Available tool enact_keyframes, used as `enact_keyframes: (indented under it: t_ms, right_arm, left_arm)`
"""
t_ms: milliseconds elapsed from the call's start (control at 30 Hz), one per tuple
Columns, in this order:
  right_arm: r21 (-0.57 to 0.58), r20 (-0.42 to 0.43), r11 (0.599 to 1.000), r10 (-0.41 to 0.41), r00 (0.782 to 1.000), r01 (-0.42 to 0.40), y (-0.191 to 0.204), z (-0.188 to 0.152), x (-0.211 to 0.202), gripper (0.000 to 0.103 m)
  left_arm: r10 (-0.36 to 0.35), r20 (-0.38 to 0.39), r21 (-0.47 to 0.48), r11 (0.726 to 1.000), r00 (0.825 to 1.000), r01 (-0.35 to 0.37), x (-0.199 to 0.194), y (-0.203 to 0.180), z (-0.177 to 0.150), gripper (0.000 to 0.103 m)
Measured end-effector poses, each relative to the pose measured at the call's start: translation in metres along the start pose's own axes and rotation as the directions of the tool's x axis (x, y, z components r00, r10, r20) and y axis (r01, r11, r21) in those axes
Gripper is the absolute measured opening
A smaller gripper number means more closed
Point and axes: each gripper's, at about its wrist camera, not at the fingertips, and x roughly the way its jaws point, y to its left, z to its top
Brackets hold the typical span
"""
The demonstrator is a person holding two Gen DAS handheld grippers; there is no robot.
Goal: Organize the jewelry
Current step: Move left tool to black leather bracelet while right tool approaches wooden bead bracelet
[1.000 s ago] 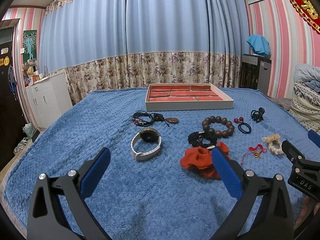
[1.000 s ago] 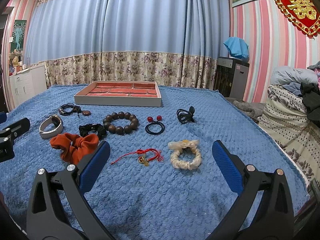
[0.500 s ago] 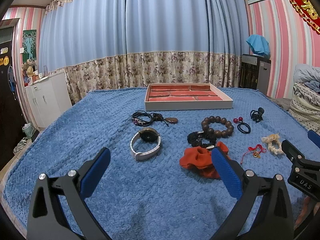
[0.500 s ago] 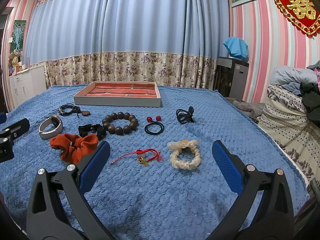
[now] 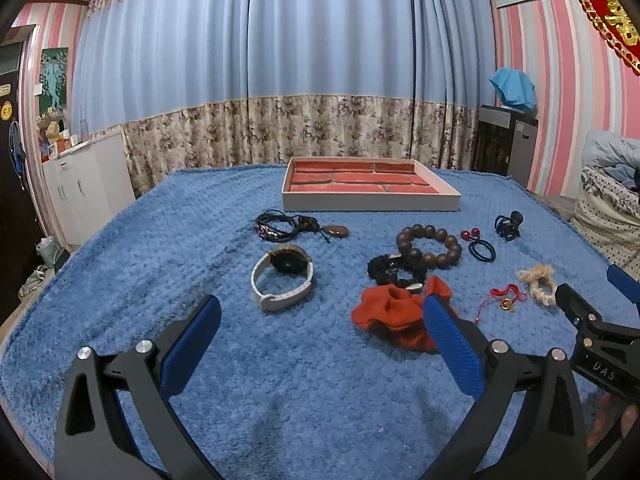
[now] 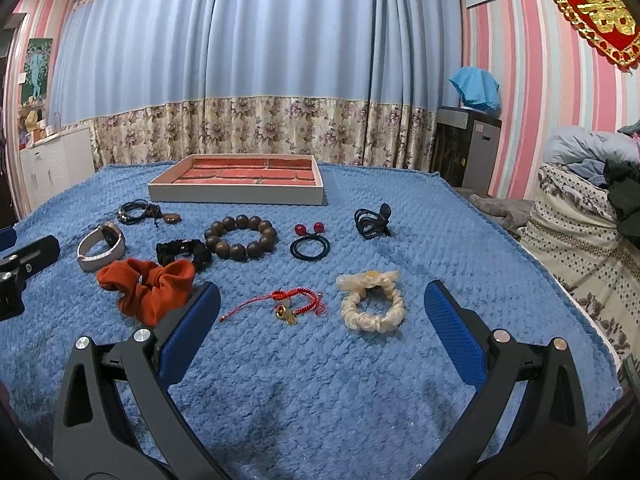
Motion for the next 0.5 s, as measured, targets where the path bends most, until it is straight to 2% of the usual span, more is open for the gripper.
enact_keyframes:
  t_ms: [200,400,500]
  right_arm:
    - [0.002,-0.035,1.000,0.023,0.999,-0.023,0.000,0.003,0.010,0.099]
    - [0.019,-0.040,1.000,0.010,0.999,-0.010,-0.006,0.007,0.017,0.099]
    - [0.049,-0.061,0.996,0.073,0.995,-0.070,-0.010,0.011,0.023,0.099]
  left_arm:
    - [0.014,-0.038,-0.002,1.000,0.999,-0.014,0.009,0.001,0.001,0.099]
    - [0.026,-0.087,0.016,1.000,0.996,-0.025,0.020,0.004,0.010,0.099]
    - [-0.007,-0.100,-0.008,1.000,0.995,0.007,0.023,0.010,0.017,0.099]
